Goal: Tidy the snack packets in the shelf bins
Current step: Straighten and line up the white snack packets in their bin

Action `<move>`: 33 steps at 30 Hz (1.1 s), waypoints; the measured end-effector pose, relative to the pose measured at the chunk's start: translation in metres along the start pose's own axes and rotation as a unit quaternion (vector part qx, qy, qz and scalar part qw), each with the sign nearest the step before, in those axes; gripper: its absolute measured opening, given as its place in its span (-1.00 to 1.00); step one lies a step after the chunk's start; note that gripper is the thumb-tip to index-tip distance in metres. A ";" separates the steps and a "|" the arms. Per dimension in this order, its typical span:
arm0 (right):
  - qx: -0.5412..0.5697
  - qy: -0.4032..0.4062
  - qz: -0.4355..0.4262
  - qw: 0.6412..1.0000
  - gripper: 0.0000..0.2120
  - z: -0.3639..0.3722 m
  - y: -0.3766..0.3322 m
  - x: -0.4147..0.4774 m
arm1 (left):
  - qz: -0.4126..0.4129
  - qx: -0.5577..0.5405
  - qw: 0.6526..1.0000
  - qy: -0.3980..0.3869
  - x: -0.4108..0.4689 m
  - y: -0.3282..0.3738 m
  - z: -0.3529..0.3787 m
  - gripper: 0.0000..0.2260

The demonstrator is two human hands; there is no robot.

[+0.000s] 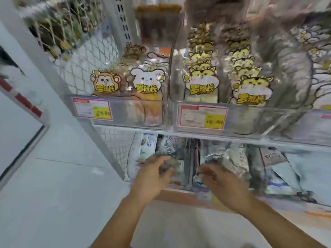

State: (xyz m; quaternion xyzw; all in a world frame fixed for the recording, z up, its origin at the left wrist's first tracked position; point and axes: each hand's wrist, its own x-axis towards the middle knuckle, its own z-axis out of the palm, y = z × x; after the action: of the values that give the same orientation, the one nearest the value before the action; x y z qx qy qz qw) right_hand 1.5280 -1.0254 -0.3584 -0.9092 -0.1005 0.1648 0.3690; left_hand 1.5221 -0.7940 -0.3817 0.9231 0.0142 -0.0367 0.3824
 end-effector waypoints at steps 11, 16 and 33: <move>-0.143 0.148 -0.183 0.961 -0.83 0.036 -0.018 -0.003 | 0.074 0.041 0.982 0.168 -0.027 -0.056 -0.005 -0.68; -0.146 0.009 -0.186 0.972 -0.61 0.074 -0.068 0.024 | 0.044 0.042 0.981 0.185 -0.041 -0.074 -0.027 -0.60; -0.116 0.068 -0.171 0.976 -0.90 0.105 -0.057 0.081 | 0.115 0.105 0.981 0.118 -0.001 -0.097 -0.041 -0.57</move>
State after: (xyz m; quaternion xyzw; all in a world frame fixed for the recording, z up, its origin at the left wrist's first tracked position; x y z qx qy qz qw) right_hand 1.5603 -0.8931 -0.4077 -0.9242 -0.2475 0.0239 0.2900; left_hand 1.5186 -0.6966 -0.4207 0.9514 -0.0509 0.1151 0.2812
